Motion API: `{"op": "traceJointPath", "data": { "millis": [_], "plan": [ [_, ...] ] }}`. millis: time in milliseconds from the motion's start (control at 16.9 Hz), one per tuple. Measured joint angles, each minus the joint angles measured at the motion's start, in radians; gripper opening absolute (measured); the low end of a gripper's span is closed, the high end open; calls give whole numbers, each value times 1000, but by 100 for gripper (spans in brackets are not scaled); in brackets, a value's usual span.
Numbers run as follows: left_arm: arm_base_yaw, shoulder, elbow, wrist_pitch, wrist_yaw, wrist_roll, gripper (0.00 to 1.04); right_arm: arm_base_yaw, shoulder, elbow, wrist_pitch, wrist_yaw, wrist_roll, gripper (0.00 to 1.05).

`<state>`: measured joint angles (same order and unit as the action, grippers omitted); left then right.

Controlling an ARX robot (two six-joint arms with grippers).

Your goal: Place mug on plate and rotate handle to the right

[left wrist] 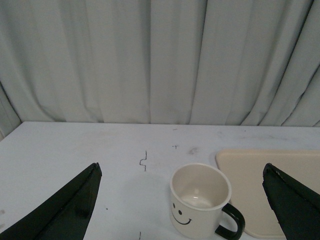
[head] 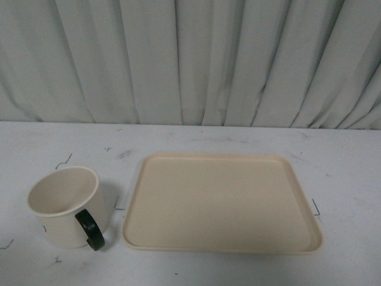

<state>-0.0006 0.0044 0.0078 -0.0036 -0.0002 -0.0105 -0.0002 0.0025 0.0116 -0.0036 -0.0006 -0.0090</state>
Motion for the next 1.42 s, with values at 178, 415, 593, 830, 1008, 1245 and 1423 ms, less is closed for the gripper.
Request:
{"op": "traceJointPath", "data": {
  "millis": [178, 415, 593, 830, 1008, 1245, 1423],
  "plan": [
    [-83, 286, 185, -244, -244, -13, 98, 0, 0, 0, 1, -1, 1, 98],
    [-77, 826, 483, -179, -260, -37, 98, 0, 0, 0, 0, 0, 2, 98],
    [-104, 1126, 676, -233, -267, -114, 98, 0, 0, 0, 0, 0, 2, 98],
    [-127, 1418, 798, -254, -267, -198, 98, 0, 0, 0, 0, 0, 2, 98],
    [-109, 1572, 846, -225, -251, -226, 98, 0, 0, 0, 0, 0, 2, 98],
    [-67, 1788, 925, -195, -217, -259, 98, 0, 0, 0, 0, 0, 2, 98],
    [-33, 1871, 938, -193, -216, -310, 73, 0, 0, 0, 0, 0, 2, 98]
  ]
}}
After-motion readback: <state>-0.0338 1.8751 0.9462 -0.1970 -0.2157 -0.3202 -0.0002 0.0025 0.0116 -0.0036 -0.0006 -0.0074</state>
